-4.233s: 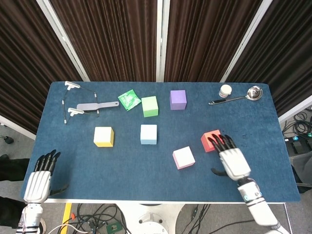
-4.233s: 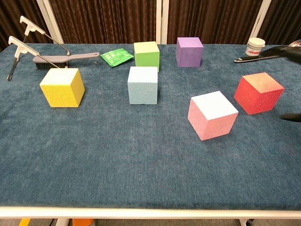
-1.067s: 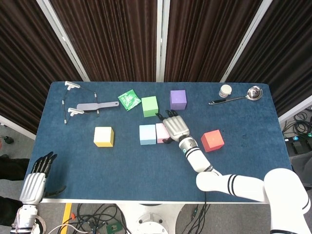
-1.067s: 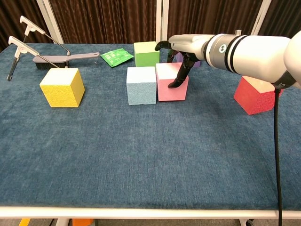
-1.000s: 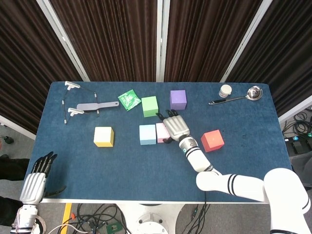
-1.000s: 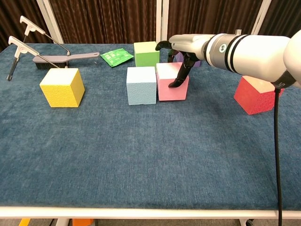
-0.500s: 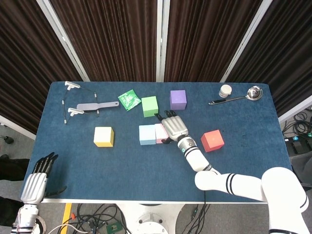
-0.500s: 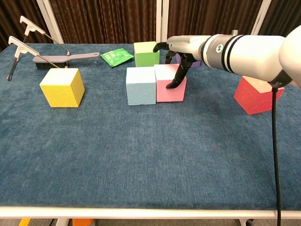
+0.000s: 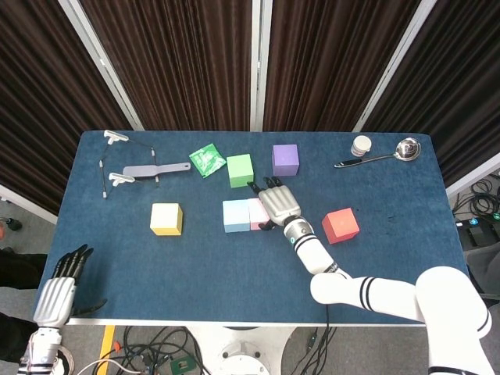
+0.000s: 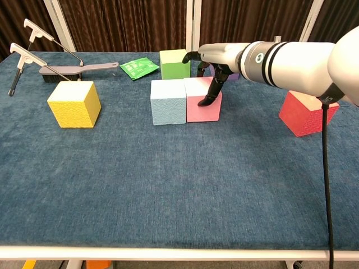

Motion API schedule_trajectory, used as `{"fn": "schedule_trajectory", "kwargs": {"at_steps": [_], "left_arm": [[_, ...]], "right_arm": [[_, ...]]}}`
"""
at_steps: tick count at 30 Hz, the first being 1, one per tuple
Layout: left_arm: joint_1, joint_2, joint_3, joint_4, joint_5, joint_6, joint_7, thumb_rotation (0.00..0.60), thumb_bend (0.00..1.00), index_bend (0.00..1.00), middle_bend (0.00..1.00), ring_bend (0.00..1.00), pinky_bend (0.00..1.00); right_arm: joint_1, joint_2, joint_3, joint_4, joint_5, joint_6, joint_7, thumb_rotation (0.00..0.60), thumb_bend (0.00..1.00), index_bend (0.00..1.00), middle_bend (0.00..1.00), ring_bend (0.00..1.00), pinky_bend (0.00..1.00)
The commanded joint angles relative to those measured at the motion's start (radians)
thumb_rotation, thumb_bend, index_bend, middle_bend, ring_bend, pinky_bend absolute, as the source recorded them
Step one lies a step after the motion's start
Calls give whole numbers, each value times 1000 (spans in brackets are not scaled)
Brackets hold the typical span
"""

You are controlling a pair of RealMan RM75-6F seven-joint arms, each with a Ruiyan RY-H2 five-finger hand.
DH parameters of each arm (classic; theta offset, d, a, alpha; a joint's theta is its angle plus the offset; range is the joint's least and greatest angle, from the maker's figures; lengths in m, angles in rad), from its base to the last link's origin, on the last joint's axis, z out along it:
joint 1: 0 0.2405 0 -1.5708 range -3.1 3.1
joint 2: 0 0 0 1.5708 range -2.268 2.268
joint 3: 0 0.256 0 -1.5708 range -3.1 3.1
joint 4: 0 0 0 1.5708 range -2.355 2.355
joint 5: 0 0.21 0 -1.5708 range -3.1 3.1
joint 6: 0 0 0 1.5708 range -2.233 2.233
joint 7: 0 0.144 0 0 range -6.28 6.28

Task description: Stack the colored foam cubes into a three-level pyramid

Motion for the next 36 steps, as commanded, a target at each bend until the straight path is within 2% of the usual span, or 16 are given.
{"fn": "schedule_trajectory", "kwargs": {"at_steps": [1, 4, 7, 10, 13, 16, 18, 22, 28, 30, 36], "left_arm": [[0, -1, 0, 1, 0, 0, 0, 600, 7, 48, 15, 0, 0], [2, -2, 2, 3, -1, 1, 3, 600, 6, 49, 15, 0, 0], [4, -2, 4, 4, -2, 0, -4, 600, 6, 49, 15, 0, 0], [4, -2, 4, 6, -2, 0, -6, 600, 6, 49, 15, 0, 0], [4, -2, 3, 7, -1, 1, -6, 600, 5, 50, 15, 0, 0], [4, -3, 3, 7, -1, 1, -5, 600, 6, 50, 15, 0, 0], [4, -3, 4, 6, -2, 0, -4, 600, 5, 50, 15, 0, 0], [5, -4, 4, 6, -3, -1, -2, 600, 6, 50, 14, 0, 0], [3, -1, 5, 4, -2, -4, 0, 600, 6, 51, 14, 0, 0], [3, -2, 5, 4, -2, -3, -1, 600, 6, 51, 15, 0, 0], [3, -2, 4, 5, -3, -4, -1, 600, 6, 51, 15, 0, 0]], "right_arm": [[0, -1, 1, 0, 0, 0, 5, 600, 240, 0, 540, 36, 0], [1, -1, 2, 1, -1, -5, 13, 600, 212, 0, 533, 45, 0], [2, 6, -2, -4, -1, -22, 20, 600, 144, 0, 491, 48, 0], [4, 16, -4, -10, 5, -39, 28, 600, 102, 0, 385, 39, 0], [6, 22, -7, -13, 8, -42, 32, 600, 95, 0, 246, 8, 0], [7, 22, -7, -13, 3, -34, 38, 600, 89, 0, 158, 0, 0], [7, 19, -7, -10, -2, -26, 41, 600, 91, 0, 151, 0, 0], [11, 13, -12, -2, 0, -24, 39, 600, 101, 0, 252, 0, 0], [13, 9, -17, 6, 6, -22, 39, 600, 101, 0, 318, 0, 0], [11, 14, -15, 0, 4, -23, 44, 600, 101, 0, 311, 0, 0], [3, 25, -8, -16, -17, -14, 66, 600, 101, 0, 199, 0, 0]]}}
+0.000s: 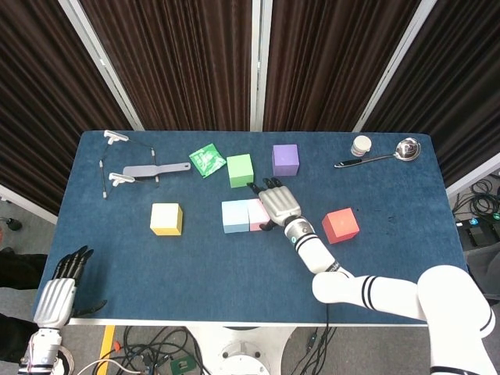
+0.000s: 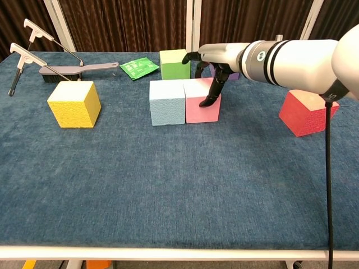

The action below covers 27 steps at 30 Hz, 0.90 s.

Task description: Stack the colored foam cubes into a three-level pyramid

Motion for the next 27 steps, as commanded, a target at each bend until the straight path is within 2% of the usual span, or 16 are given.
{"fn": "schedule_trajectory", "kwargs": {"at_steps": [1, 9, 11, 16, 18, 21, 24, 27], "left_arm": [[-1, 0, 0, -1, 0, -1, 1, 600, 6, 51, 15, 0, 0], [0, 4, 0, -10, 3, 3, 11, 600, 6, 51, 14, 0, 0], [-1, 6, 0, -12, 2, 1, 13, 600, 6, 52, 14, 0, 0], [-4, 5, -2, -14, -1, -5, 17, 600, 6, 52, 15, 0, 0], [-5, 4, -3, -16, -3, -7, 19, 600, 6, 52, 15, 0, 0], [-11, 4, -5, -23, -4, -14, 33, 600, 6, 51, 15, 0, 0], [-16, 4, -10, -35, -4, -16, 51, 600, 6, 51, 15, 0, 0], [-20, 2, -16, -46, -7, -18, 65, 600, 6, 52, 14, 0, 0]], "right_arm": [[-5, 6, 3, -8, -11, 3, 11, 600, 100, 0, 187, 0, 0], [-21, 49, 7, -64, -35, 14, 32, 600, 81, 0, 135, 0, 0], [-39, 89, 14, -118, -62, 46, 44, 600, 80, 0, 133, 0, 0], [-116, 259, 8, -308, -115, 118, 71, 600, 78, 0, 135, 0, 0], [-149, 330, -7, -374, -125, 134, 77, 600, 75, 0, 136, 0, 0], [-203, 448, -60, -457, -135, 156, 58, 600, 72, 0, 134, 0, 0], [-240, 532, -116, -498, -133, 155, 34, 600, 72, 0, 121, 0, 0], [-272, 573, -162, -513, -144, 168, 10, 600, 72, 0, 117, 0, 0]]}}
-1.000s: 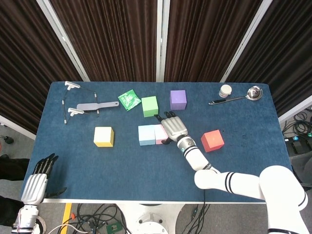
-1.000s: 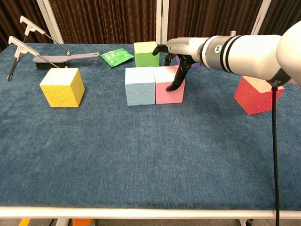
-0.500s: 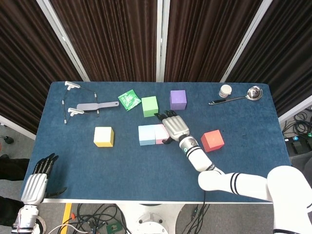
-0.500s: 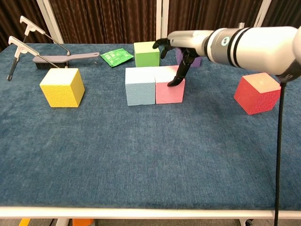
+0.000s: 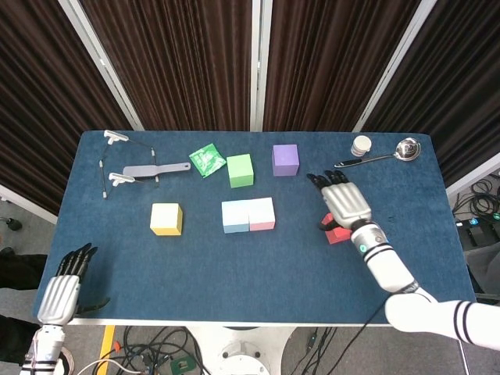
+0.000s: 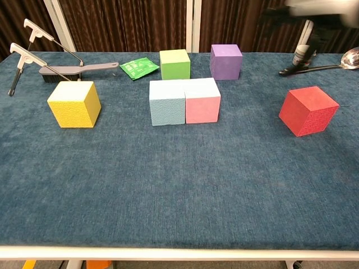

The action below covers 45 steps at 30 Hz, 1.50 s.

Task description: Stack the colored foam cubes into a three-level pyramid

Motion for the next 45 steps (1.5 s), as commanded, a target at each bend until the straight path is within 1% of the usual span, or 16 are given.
{"fn": "schedule_trajectory", "kwargs": {"at_steps": [1, 3, 6, 13, 15, 19, 23, 27, 34, 41, 42, 45], "left_arm": [[-5, -3, -6, -10, -4, -3, 14, 600, 6, 51, 14, 0, 0], [-9, -5, -10, -17, -9, -8, 25, 600, 6, 51, 15, 0, 0], [-15, -10, -14, -25, -14, -16, 40, 600, 6, 51, 15, 0, 0], [-21, -23, -18, -28, -8, -11, 61, 600, 6, 51, 15, 0, 0], [-19, -25, -16, -27, -9, -9, 60, 600, 7, 52, 14, 0, 0], [-16, -23, -12, -29, -16, -11, 62, 600, 6, 51, 15, 0, 0], [-17, -26, -14, -28, -20, -14, 62, 600, 6, 52, 15, 0, 0], [-22, -33, -17, -24, -18, -17, 60, 600, 6, 51, 15, 0, 0], [-28, -31, -18, -26, -27, -28, 66, 600, 6, 52, 15, 0, 0], [-30, -32, -17, -24, -35, -39, 67, 600, 5, 52, 14, 0, 0], [-31, -32, -17, -23, -35, -39, 67, 600, 6, 52, 14, 0, 0], [-33, -31, -18, -25, -34, -39, 68, 600, 6, 52, 14, 0, 0]], "right_arm": [[-65, 68, -80, -45, -25, 30, -39, 600, 73, 0, 117, 0, 0], [-88, 73, -104, -47, -42, 37, -43, 600, 73, 0, 116, 0, 0], [-112, 60, -123, -31, -77, 38, -36, 600, 73, 0, 112, 0, 0], [-138, -33, -127, 84, -197, 77, -58, 600, 74, 0, 104, 0, 0], [-137, -55, -137, 118, -218, 64, -80, 600, 75, 0, 109, 0, 0], [-131, -70, -160, 150, -217, 26, -127, 600, 75, 0, 112, 0, 0], [-132, -80, -156, 165, -223, 28, -149, 600, 76, 0, 109, 0, 0], [-143, -108, -140, 211, -282, 42, -116, 600, 87, 0, 115, 0, 0], [-151, -153, -123, 282, -346, 8, -49, 600, 101, 0, 214, 0, 0], [-162, -183, -108, 325, -411, 4, 6, 600, 115, 0, 271, 0, 0], [-165, -185, -106, 327, -420, 8, 14, 600, 121, 0, 293, 0, 0], [-179, -188, -98, 330, -444, 23, 42, 600, 152, 0, 397, 8, 0]]}}
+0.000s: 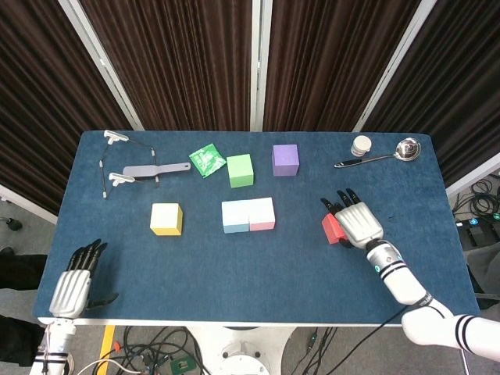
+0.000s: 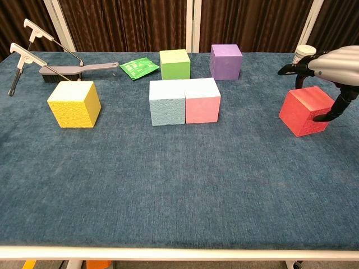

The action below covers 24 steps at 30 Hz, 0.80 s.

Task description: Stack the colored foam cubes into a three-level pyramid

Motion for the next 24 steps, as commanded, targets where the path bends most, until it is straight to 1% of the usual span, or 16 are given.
{"fn": "schedule_trajectory", "kwargs": {"at_steps": [1, 2, 7, 10, 11, 14, 17, 20, 24], "left_arm": [[-1, 2, 0, -2, 1, 1, 1, 600, 6, 51, 14, 0, 0], [-1, 2, 0, -3, 2, 1, 1, 600, 6, 51, 15, 0, 0], [-2, 2, 1, -5, 1, 0, 1, 600, 6, 52, 15, 0, 0], [-4, 4, 1, -5, 1, -2, -3, 600, 6, 51, 14, 0, 0], [-5, 4, 1, -5, 2, -2, -5, 600, 6, 52, 14, 0, 0], [-6, 4, 1, -3, 6, 0, -10, 600, 6, 52, 14, 0, 0], [-7, 6, 5, -2, 13, 3, -16, 600, 6, 52, 14, 0, 0], [-4, 9, 8, 0, 17, 8, -26, 600, 6, 52, 15, 0, 0], [1, 13, 15, 5, 27, 20, -41, 600, 6, 52, 14, 0, 0]], "right_arm": [[-16, -3, 10, 5, -23, 18, 26, 600, 163, 0, 431, 17, 0], [-20, -2, 13, 6, -26, 21, 31, 600, 174, 0, 453, 29, 0], [-35, 2, 28, 6, -24, 31, 44, 600, 208, 0, 502, 52, 0], [-35, 7, 58, -8, 9, 29, 49, 600, 208, 0, 512, 54, 0], [-30, 9, 71, -15, 31, 22, 48, 600, 206, 0, 514, 54, 0], [-5, 15, 113, -45, 144, -31, 35, 600, 202, 0, 514, 54, 0], [44, 20, 146, -73, 255, -88, -6, 600, 202, 0, 512, 53, 0], [100, 10, 165, -94, 339, -97, -83, 600, 202, 0, 511, 53, 0], [177, -13, 176, -128, 444, -77, -196, 600, 202, 0, 511, 53, 0]]}}
